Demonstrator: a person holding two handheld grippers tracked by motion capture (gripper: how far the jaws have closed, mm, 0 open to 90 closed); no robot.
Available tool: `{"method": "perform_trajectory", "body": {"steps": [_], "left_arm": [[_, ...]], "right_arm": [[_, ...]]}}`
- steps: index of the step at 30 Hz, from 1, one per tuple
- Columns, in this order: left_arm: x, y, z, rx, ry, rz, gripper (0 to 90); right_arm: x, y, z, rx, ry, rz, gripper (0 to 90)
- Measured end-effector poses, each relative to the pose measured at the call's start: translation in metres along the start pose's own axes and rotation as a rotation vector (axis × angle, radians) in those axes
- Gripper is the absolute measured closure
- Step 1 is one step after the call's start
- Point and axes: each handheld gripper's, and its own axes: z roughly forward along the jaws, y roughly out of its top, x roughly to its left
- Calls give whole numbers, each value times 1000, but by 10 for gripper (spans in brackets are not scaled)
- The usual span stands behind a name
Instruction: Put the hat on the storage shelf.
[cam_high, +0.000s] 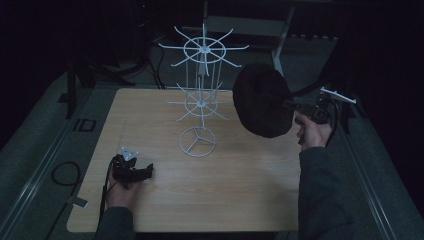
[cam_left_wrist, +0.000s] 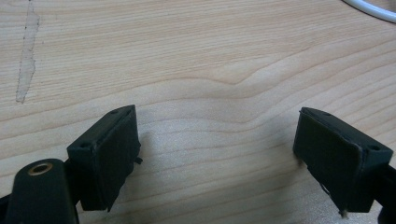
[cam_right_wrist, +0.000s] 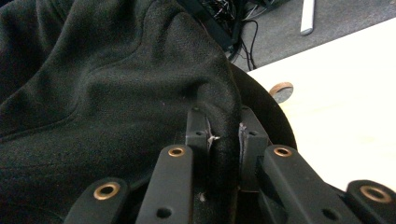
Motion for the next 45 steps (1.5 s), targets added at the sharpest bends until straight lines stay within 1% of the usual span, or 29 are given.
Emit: {"method": "perform_trajectory", "body": {"steps": [5, 16, 22, 45], "left_arm": [[0, 0, 0, 0, 0, 0, 149], [0, 0, 0, 0, 0, 0, 149], [0, 0, 0, 0, 0, 0, 149], [0, 0, 0, 1, 0, 1, 149]], "right_arm": [[0, 1, 0, -10, 4, 12, 792], [-2, 3, -2, -47, 39, 71, 791], [-1, 5, -3, -55, 43, 85, 791], [6, 16, -6, -90, 41, 86, 790]]}}
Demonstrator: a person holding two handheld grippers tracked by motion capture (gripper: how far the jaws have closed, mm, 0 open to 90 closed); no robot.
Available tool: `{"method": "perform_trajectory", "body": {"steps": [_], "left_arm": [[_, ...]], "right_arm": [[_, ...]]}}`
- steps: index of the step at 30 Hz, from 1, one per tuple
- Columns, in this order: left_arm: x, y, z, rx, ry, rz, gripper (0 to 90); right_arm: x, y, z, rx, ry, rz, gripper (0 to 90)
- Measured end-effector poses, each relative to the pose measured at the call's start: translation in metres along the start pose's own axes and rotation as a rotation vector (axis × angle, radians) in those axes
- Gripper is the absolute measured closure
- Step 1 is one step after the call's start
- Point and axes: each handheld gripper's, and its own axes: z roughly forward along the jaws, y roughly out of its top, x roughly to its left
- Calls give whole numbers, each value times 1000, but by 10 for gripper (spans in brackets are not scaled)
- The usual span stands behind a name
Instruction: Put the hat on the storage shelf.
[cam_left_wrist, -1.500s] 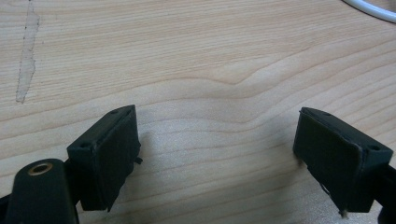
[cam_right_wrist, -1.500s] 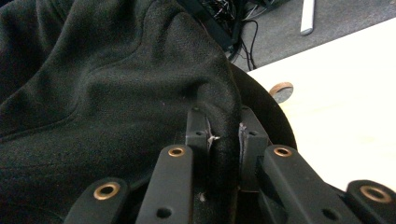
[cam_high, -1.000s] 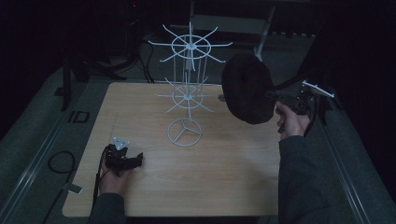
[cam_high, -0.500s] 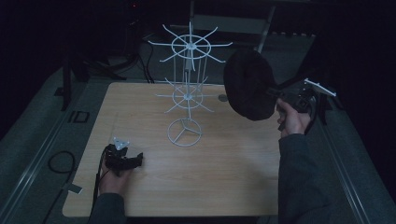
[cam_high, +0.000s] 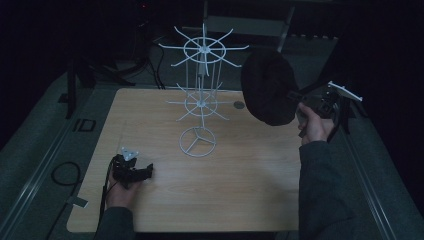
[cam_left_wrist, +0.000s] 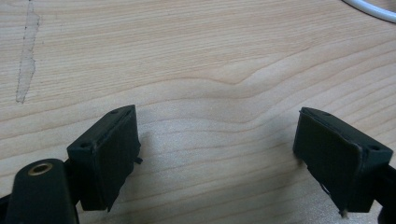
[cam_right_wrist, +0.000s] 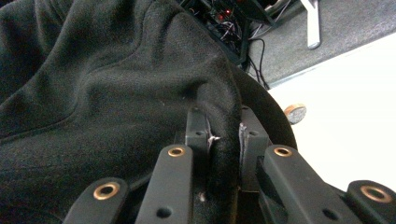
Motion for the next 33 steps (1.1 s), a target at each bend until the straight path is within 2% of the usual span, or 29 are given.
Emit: {"method": "perform_trajectory", "body": {"steps": [13, 33], "left_arm": [[0, 0, 0, 0, 0, 0, 149], [0, 0, 0, -1, -1, 1, 149]], "right_arm": [[3, 4, 0, -9, 3, 4, 790], [14, 15, 0, -38, 22, 14, 789]]}}
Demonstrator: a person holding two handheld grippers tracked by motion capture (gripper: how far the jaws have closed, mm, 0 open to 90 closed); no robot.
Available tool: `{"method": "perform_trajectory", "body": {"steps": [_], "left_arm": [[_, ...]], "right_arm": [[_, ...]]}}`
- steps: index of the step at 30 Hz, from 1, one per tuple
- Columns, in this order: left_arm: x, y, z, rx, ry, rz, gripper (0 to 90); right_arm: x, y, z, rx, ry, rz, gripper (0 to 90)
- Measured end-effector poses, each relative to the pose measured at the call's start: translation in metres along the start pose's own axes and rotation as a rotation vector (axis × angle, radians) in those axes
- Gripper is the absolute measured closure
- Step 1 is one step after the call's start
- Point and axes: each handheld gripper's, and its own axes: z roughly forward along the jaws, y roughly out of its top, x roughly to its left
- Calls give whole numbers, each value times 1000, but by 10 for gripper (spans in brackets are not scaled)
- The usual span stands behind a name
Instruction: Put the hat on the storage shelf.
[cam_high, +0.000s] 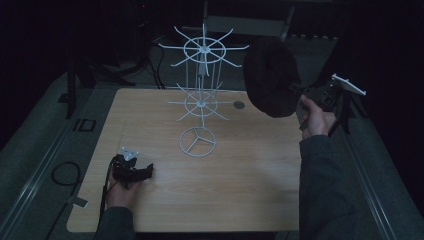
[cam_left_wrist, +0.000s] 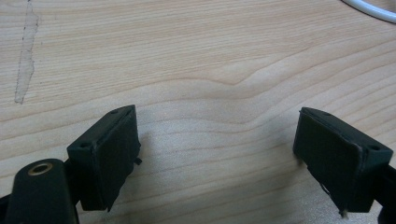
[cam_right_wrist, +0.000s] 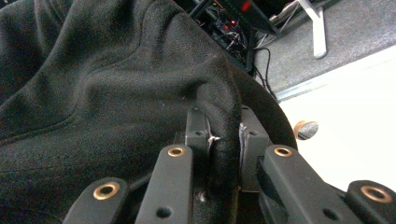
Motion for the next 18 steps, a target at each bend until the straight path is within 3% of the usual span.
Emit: {"method": "perform_trajectory", "body": {"steps": [18], "left_arm": [[0, 0, 0, 1, -2, 2, 149]], "right_arm": [[14, 7, -1, -22, 44, 4, 788]]}}
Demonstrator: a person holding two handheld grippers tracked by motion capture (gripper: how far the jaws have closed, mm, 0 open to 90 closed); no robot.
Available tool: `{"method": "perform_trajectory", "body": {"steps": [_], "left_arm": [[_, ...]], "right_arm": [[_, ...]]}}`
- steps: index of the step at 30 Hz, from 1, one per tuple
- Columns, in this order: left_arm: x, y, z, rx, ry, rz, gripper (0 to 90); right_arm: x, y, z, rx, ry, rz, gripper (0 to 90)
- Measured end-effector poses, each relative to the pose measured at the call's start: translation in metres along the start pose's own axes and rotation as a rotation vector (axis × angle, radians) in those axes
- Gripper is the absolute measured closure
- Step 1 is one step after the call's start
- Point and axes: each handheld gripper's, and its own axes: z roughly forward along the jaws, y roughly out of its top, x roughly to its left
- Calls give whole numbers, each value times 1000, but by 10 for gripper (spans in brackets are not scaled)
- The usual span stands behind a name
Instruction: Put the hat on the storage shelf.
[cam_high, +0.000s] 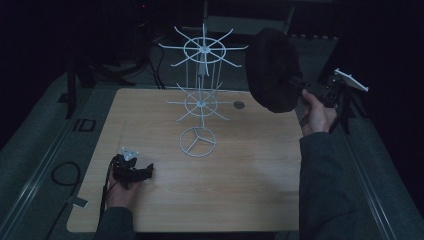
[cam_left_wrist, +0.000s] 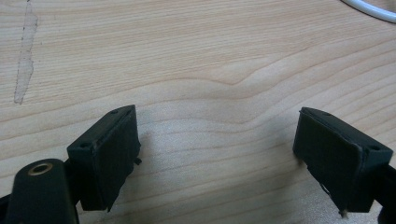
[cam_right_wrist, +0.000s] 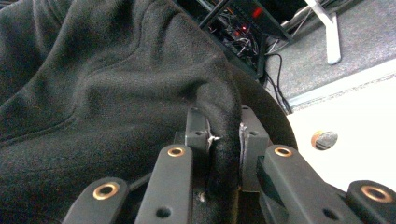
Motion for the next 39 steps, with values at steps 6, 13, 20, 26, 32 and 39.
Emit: {"method": "perform_trajectory", "body": {"steps": [6, 13, 20, 26, 32, 39], "left_arm": [[0, 0, 0, 0, 0, 0, 149], [0, 0, 0, 0, -1, 0, 149], [0, 0, 0, 2, -1, 1, 149], [0, 0, 0, 1, -1, 1, 149], [0, 0, 0, 1, -2, 2, 149], [0, 0, 0, 1, -2, 2, 149]], "right_arm": [[5, 0, 2, 4, 13, -2, 787], [12, 0, 8, 14, 28, -6, 786], [20, -3, 18, 43, 28, -17, 785], [21, -5, 27, 70, 31, -16, 784], [21, -9, 33, 103, 28, -23, 784], [21, -12, 40, 159, 7, -45, 778]]}}
